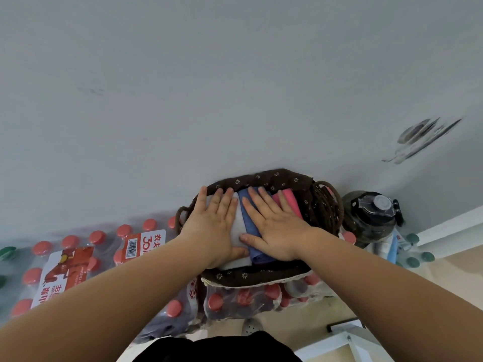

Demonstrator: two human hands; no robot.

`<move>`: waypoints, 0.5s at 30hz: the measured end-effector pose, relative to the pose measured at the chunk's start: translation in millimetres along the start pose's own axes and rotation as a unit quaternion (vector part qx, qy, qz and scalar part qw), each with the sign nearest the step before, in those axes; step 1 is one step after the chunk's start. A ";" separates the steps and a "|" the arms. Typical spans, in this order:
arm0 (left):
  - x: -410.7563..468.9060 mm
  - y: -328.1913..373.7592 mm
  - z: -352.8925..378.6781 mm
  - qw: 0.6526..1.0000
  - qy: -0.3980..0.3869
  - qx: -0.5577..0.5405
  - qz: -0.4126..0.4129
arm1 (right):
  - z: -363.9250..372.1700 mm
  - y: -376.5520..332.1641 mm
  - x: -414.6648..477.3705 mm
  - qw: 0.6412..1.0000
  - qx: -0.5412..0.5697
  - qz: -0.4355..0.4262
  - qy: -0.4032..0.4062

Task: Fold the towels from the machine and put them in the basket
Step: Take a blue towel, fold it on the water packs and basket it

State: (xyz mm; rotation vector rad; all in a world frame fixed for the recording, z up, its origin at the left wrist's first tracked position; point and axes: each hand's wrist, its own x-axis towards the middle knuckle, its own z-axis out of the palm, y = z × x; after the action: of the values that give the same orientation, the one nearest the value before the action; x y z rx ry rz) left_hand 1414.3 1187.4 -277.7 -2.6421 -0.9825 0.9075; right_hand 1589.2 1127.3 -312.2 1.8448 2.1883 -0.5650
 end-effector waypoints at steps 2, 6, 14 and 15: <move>-5.1 -0.8 -2.8 1.000 0.020 0.008 -0.003 | -4.4 0.6 -3.5 1.000 -0.012 -0.004 0.013; -20.4 -9.0 -7.4 0.998 0.067 -0.003 -0.021 | -19.6 -2.9 -17.1 0.999 -0.008 -0.013 0.045; -67.6 -58.8 -7.4 0.982 0.156 -0.079 -0.069 | -48.4 -45.8 -32.6 0.989 0.013 0.056 0.133; -74.6 -69.4 -2.5 0.979 0.169 -0.088 -0.073 | -52.3 -55.7 -33.4 0.988 0.017 0.066 0.141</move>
State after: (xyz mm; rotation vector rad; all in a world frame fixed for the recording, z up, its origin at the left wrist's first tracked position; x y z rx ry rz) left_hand 1334.5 1192.7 -214.5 -2.6958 -1.1901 0.3378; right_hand 1544.7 1112.3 -243.3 2.1863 2.2110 -0.3325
